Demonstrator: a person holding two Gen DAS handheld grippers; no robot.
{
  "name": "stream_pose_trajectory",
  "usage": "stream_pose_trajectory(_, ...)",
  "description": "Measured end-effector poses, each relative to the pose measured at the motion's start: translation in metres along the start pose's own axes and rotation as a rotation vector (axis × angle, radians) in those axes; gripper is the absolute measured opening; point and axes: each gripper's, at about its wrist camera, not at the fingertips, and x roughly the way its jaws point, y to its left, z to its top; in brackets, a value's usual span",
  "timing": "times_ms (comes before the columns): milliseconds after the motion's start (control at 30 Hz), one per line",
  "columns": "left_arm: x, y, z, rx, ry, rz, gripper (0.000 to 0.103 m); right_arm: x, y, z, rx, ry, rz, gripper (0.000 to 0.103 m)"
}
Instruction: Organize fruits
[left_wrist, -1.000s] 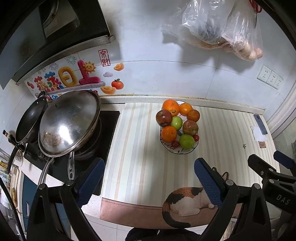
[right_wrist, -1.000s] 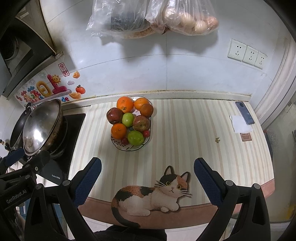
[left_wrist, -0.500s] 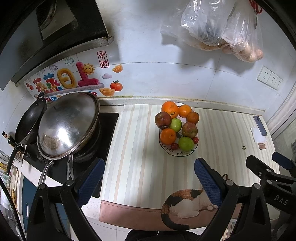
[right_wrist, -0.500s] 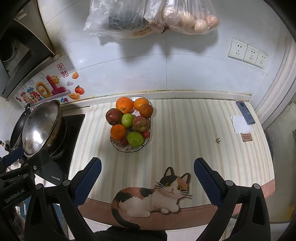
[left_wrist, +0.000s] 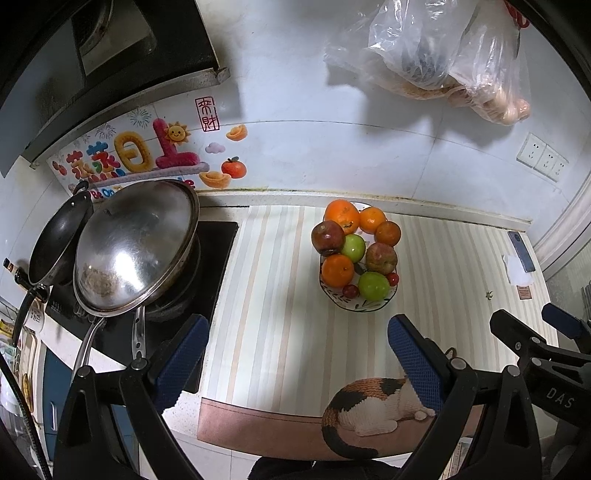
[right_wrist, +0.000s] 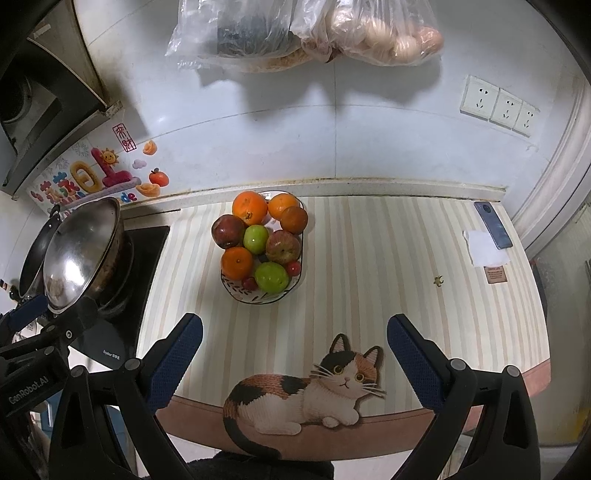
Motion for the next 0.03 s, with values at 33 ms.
stream_pose_trajectory(33,0.0004,0.0003,0.0000,0.000,0.000,0.001,0.099,0.0003,0.0005,-0.0002,0.001,0.000,-0.001,0.102)
